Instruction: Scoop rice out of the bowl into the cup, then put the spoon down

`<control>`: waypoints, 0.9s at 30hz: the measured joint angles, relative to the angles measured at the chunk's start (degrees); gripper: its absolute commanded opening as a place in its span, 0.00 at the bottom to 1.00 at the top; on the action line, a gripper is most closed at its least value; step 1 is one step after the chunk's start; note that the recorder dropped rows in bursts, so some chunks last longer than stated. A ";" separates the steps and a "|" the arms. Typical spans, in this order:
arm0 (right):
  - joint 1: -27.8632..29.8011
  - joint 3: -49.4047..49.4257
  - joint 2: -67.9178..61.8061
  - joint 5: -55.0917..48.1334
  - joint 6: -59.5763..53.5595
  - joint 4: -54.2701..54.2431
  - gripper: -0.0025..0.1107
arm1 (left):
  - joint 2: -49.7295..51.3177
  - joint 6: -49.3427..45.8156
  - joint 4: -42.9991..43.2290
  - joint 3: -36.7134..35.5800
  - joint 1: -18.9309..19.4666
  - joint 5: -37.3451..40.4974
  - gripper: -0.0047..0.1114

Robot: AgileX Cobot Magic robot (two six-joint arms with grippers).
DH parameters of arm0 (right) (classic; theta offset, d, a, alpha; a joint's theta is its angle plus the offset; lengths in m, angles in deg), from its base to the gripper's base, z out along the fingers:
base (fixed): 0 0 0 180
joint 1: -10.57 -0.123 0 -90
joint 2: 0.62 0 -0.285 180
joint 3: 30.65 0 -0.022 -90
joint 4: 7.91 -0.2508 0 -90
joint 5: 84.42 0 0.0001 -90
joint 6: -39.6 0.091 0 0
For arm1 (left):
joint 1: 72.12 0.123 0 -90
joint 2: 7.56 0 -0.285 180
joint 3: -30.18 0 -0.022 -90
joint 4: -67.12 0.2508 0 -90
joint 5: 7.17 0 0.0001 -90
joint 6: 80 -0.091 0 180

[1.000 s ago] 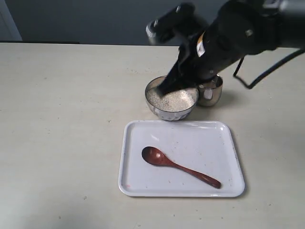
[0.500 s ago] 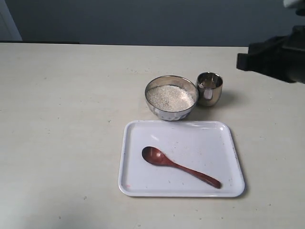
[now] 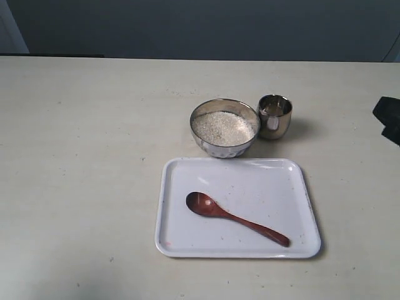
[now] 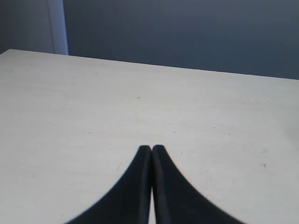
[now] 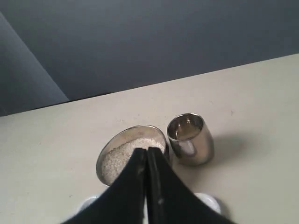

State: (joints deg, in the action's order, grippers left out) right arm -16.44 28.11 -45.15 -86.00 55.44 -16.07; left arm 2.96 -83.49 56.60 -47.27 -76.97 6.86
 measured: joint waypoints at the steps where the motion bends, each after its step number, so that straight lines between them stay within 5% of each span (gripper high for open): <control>1: 0.00 0.00 0.64 -0.43 0.00 -0.54 0.02 | 0.00 0.00 0.00 0.00 0.00 0.00 0.04; 12: 1.32 0.85 4.25 -4.77 -2.28 10.99 0.02 | 0.00 0.00 0.00 0.00 -0.08 0.00 0.04; 20: 19.12 10.26 20.80 -5.51 -2.51 6.38 0.02 | 0.00 0.00 0.00 0.00 -0.08 0.00 0.04; 27: 29.13 13.29 30.07 -10.15 -2.51 3.66 0.02 | 0.00 0.00 0.00 0.00 -0.08 0.00 0.04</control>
State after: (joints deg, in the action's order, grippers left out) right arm 12.70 41.40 -15.08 -96.15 52.93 -12.42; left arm 2.96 -83.49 56.60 -47.27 -77.06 6.86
